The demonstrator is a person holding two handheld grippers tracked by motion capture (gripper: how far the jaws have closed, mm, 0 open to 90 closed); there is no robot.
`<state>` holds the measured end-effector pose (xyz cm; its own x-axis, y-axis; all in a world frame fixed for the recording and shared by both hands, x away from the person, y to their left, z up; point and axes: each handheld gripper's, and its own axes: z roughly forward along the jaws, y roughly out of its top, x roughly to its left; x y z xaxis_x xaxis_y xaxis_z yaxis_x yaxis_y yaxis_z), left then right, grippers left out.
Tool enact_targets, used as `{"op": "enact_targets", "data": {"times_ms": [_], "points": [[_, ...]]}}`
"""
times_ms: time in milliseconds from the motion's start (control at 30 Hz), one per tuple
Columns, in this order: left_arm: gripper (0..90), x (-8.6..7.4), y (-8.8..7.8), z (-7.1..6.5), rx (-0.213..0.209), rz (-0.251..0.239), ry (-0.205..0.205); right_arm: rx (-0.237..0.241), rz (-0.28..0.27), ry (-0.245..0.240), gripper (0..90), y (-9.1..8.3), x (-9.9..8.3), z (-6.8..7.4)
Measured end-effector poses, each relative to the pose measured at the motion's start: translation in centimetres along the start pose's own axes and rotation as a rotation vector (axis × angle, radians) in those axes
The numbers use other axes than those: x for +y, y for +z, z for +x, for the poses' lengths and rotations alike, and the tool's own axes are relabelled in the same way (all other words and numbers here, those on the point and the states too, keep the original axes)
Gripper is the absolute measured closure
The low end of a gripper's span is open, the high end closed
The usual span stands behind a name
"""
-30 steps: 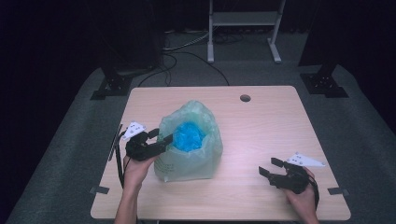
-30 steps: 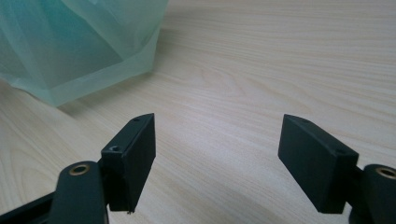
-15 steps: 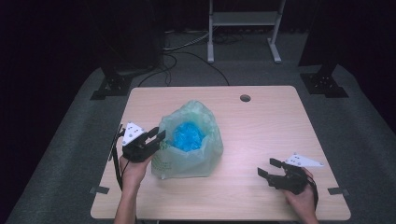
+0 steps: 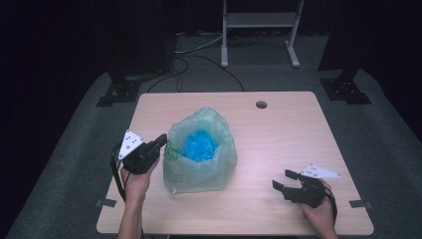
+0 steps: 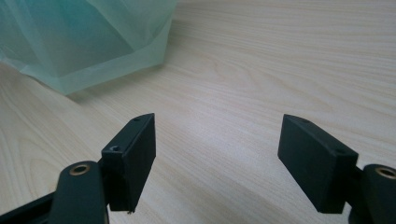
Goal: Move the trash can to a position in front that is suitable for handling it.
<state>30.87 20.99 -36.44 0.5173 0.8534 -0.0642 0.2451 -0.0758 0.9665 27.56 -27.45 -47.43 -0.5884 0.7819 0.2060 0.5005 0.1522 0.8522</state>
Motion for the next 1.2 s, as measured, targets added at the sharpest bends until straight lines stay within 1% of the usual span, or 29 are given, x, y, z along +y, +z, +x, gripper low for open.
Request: {"op": "enact_targets", "data": {"times_ms": [67,100,133,167,200,233,267,300,333,367,400,467,533,600,667,733,833,900,1000,1100,1200], "points": [[75.3,0.0,0.2,0.3,-0.007,0.01,-0.038,0.0,0.0,-0.001,27.1,0.0,0.0,0.0],[66.7,-0.1,0.4,0.5,-0.012,0.019,-0.064,0.0,0.001,-0.001,27.0,0.0,0.0,0.0],[56.1,-0.1,0.6,0.7,-0.018,0.028,-0.1,0.001,0.002,0.001,27.0,0.1,0.0,0.0],[48.4,-0.2,0.8,0.8,-0.033,0.036,-0.127,0.002,0.003,0.001,27.0,0.1,0.0,0.0],[44.1,-0.4,1.1,0.9,-0.051,0.049,-0.148,0.002,0.006,0.0,27.0,0.2,0.0,0.0],[43.6,-0.5,1.3,0.8,-0.056,0.069,-0.151,0.004,0.008,0.0,27.1,0.2,0.0,0.1],[44.1,-0.7,1.6,0.7,-0.054,0.082,-0.142,0.005,0.01,-0.003,27.0,0.3,0.0,0.1],[47.0,-0.8,1.8,0.6,-0.061,0.089,-0.135,0.005,0.012,-0.003,27.0,0.3,0.0,0.2],[51.5,-0.9,1.9,0.6,-0.081,0.081,-0.142,0.006,0.013,-0.003,27.1,0.3,0.0,0.2],[58.1,-0.9,1.9,0.4,-0.079,0.075,-0.133,0.007,0.013,-0.004,27.0,0.3,0.0,0.2],[63.2,-0.7,1.9,0.1,-0.056,0.073,-0.105,0.007,0.013,-0.004,27.0,0.4,0.0,0.2],[70.3,-0.6,1.7,-0.5,0.003,0.057,-0.059,0.007,0.012,-0.004,27.1,0.4,0.0,0.1],[76.6,-0.5,1.5,-1.1,0.057,0.046,-0.001,0.007,0.013,-0.002,27.1,0.4,-0.1,0.1],[82.0,-0.4,1.5,-1.6,0.102,0.039,0.048,0.007,0.013,-0.002,27.1,0.5,-0.1,0.2],[86.1,-0.4,1.5,-1.9,0.129,0.026,0.078,0.007,0.013,-0.004,27.1,0.5,0.0,0.3],[89.6,-0.3,1.5,-2.1,0.154,0.027,0.106,0.008,0.013,-0.006,27.1,0.6,0.0,0.3],[90.0,-0.1,1.3,-2.3,0.155,0.007,0.103,0.007,0.014,-0.005,27.1,0.6,0.0,0.3],[90.0,0.0,1.2,-2.3,0.136,0.0,0.101,0.008,0.013,0.001,27.1,0.6,0.0,0.2],[90.0,0.3,1.2,-2.4,0.087,-0.014,0.071,0.01,0.012,0.007,27.1,0.6,-0.1,0.0],[90.0,0.4,1.3,-2.4,0.038,-0.024,0.032,0.013,0.012,0.013,27.1,0.5,0.0,0.0],[90.0,0.6,1.3,-2.2,0.014,-0.037,0.0,0.027,0.018,0.021,27.1,0.6,0.4,0.0]]}}
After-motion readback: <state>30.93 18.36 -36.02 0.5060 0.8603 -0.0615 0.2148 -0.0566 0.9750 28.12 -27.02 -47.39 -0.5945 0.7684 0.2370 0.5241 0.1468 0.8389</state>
